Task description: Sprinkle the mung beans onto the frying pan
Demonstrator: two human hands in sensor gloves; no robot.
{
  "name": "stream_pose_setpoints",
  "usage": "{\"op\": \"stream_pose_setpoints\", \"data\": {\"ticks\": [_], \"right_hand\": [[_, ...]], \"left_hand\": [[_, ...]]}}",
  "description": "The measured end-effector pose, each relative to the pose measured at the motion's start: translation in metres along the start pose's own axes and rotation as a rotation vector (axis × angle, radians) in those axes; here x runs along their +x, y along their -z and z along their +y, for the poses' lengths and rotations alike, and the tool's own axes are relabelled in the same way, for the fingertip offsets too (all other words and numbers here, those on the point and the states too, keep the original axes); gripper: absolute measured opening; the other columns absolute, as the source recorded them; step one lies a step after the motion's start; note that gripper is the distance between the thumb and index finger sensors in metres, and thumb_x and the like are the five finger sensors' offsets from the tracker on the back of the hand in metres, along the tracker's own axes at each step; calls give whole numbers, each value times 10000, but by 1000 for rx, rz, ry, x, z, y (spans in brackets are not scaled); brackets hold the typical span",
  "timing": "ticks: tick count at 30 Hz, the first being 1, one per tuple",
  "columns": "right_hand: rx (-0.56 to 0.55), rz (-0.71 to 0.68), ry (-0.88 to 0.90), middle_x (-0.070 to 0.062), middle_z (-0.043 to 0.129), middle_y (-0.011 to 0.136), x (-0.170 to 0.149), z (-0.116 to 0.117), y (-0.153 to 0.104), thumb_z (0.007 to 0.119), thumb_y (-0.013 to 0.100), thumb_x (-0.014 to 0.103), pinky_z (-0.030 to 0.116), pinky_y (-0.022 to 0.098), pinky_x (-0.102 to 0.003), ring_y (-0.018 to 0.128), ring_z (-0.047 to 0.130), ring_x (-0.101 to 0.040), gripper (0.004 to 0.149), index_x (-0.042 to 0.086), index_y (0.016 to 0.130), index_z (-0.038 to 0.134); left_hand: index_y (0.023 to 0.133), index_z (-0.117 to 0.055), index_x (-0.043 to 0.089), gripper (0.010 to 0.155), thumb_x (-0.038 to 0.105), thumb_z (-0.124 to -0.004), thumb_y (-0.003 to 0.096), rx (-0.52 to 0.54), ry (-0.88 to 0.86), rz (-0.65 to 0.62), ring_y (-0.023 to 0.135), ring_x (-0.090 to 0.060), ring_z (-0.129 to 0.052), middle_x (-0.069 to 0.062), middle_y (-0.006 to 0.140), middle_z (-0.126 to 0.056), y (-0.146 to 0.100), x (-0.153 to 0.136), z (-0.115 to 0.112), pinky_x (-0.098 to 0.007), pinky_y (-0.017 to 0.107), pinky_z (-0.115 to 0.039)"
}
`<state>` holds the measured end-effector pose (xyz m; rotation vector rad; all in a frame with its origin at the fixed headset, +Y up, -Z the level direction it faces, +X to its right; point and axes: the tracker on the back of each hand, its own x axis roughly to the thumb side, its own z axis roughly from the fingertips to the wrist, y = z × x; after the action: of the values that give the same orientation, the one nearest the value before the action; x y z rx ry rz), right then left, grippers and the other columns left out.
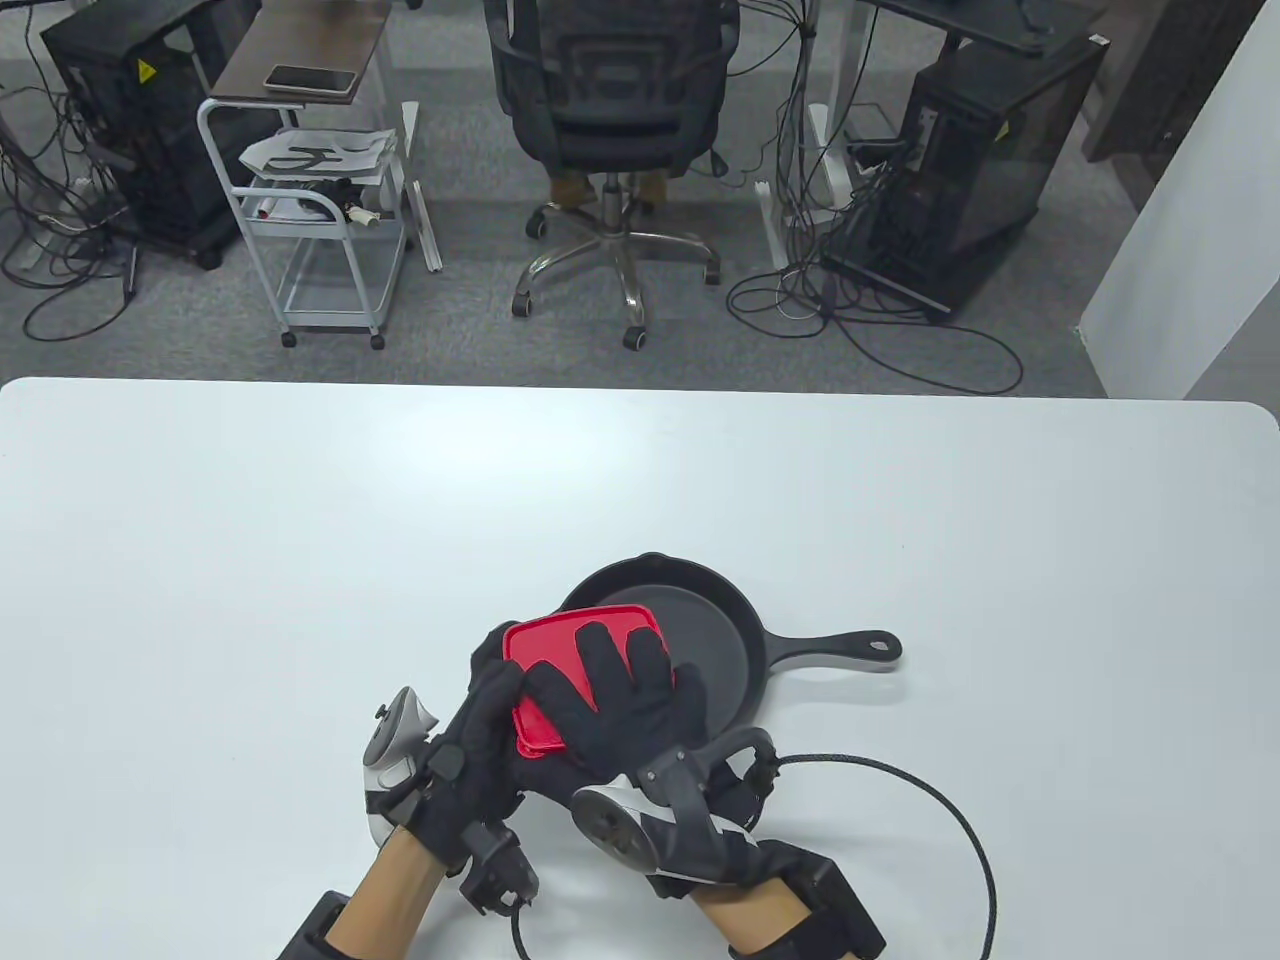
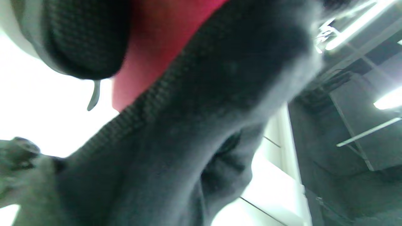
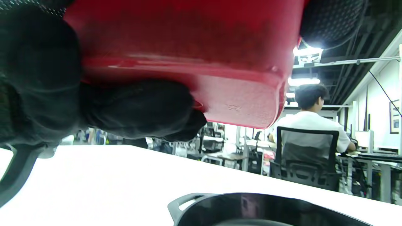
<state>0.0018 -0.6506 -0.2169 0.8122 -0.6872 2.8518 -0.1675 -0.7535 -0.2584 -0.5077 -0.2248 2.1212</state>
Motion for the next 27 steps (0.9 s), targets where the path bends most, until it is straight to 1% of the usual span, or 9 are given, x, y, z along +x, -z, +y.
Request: {"op": "stream_pose_setpoints", "data": {"ticks": [3, 6, 8, 9, 10, 12, 14, 20, 27], "right_hand": [[-43, 7, 13, -128, 613, 1171, 2, 1, -3, 510, 535, 764, 628, 556, -753, 982, 567, -571, 705, 327, 1080, 599], [-42, 33, 42, -108, 634, 1162, 3, 4, -5, 501, 546, 756, 611, 554, -766, 982, 570, -576, 705, 301, 1071, 618], [-24, 55, 77, -99, 636, 1168, 4, 4, -7, 503, 550, 750, 582, 564, -776, 989, 552, -588, 702, 294, 1070, 623], [-44, 76, 91, -89, 656, 1158, 4, 1, -9, 455, 564, 742, 579, 568, -775, 987, 561, -585, 693, 292, 1055, 648], [-39, 89, 111, -84, 662, 1155, 2, 1, -8, 454, 566, 737, 562, 573, -779, 990, 553, -586, 690, 288, 1049, 659], [-34, 83, 122, -82, 648, 1165, 4, -1, -8, 472, 566, 732, 523, 593, -788, 1007, 518, -583, 686, 288, 1053, 661], [-2, 103, 159, -88, 620, 1182, 6, -2, -8, 500, 564, 722, 492, 612, -795, 1028, 476, -581, 684, 286, 1071, 642], [25, 98, 160, -84, 652, 1177, 1, -4, -7, 536, 564, 712, 543, 602, -780, 1024, 526, -558, 665, 315, 1091, 623], [104, 95, 260, -86, 630, 1196, -9, -6, -4, 606, 583, 607, 565, 612, -754, 1042, 508, -539, 572, 374, 1105, 593]], "left_hand": [[1086, -80, 493, 791, 739, -609, 551, 7, 14, -27, 861, -476, -792, -187, 1152, -269, -1, 1, -2, -435, 323, -949], [1085, -72, 488, 788, 740, -596, 554, 7, 0, -28, 874, -480, -774, -193, 1148, -249, -1, -4, -2, -439, 322, -946], [1090, -81, 471, 784, 743, -582, 552, 34, 18, -45, 859, -477, -787, -208, 1138, -265, -1, -6, -3, -431, 302, -949], [1090, -92, 474, 776, 746, -570, 543, 53, 25, -41, 854, -467, -804, -202, 1140, -285, -3, -8, -3, -434, 298, -951], [1093, -88, 467, 774, 744, -564, 549, 35, 8, -54, 854, -469, -800, -207, 1139, -279, -2, -10, -5, -434, 299, -950], [1092, -95, 477, 768, 741, -564, 544, 34, -17, -68, 864, -478, -785, -197, 1147, -272, -1, -9, -6, -451, 308, -937], [1095, -102, 473, 746, 756, -516, 542, 20, 12, -77, 857, -465, -802, -188, 1151, -294, 0, -10, -2, -444, 298, -939], [1100, -105, 458, 736, 762, -468, 537, 26, 0, -83, 845, -473, -797, -200, 1147, -291, 1, -13, -1, -437, 293, -937], [1106, -122, 457, 710, 735, -449, 541, 25, 4, -78, 835, -473, -799, -194, 1151, -302, 4, -14, 6, -433, 285, -932]]}}
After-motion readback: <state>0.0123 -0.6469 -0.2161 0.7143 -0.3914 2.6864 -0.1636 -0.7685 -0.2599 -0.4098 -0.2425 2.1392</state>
